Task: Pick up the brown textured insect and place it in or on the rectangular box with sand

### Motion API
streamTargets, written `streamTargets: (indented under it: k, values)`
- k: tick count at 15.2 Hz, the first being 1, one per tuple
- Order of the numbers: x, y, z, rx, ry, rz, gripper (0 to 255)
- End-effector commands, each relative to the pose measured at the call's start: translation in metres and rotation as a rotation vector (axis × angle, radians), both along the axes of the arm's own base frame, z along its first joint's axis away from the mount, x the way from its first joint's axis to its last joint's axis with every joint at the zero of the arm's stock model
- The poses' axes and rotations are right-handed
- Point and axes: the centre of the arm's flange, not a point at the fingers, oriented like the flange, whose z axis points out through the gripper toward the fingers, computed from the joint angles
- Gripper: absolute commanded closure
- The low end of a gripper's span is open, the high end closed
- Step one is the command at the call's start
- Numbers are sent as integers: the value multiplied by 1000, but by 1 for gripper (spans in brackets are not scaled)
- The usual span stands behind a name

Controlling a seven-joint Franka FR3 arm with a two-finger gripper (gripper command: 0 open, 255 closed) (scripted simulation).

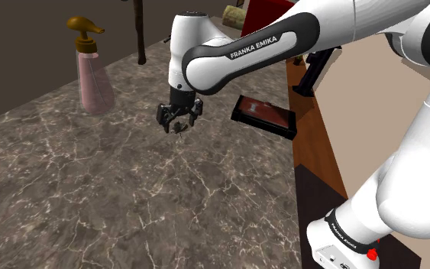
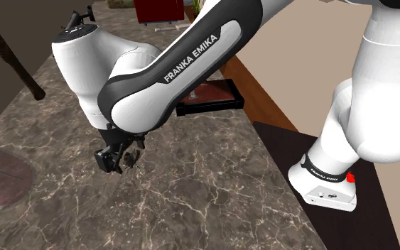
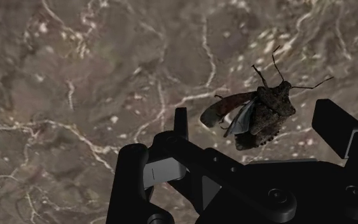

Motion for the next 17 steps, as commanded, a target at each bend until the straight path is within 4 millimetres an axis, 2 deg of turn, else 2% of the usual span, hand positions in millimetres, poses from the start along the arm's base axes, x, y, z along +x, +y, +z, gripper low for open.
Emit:
streamTargets:
  k: [1, 10, 17]
  values:
    - [0, 0, 0, 0, 0, 0, 255]
    - [0, 0, 0, 0, 0, 0, 255]
    - [0, 0, 37, 0, 0, 0, 255]
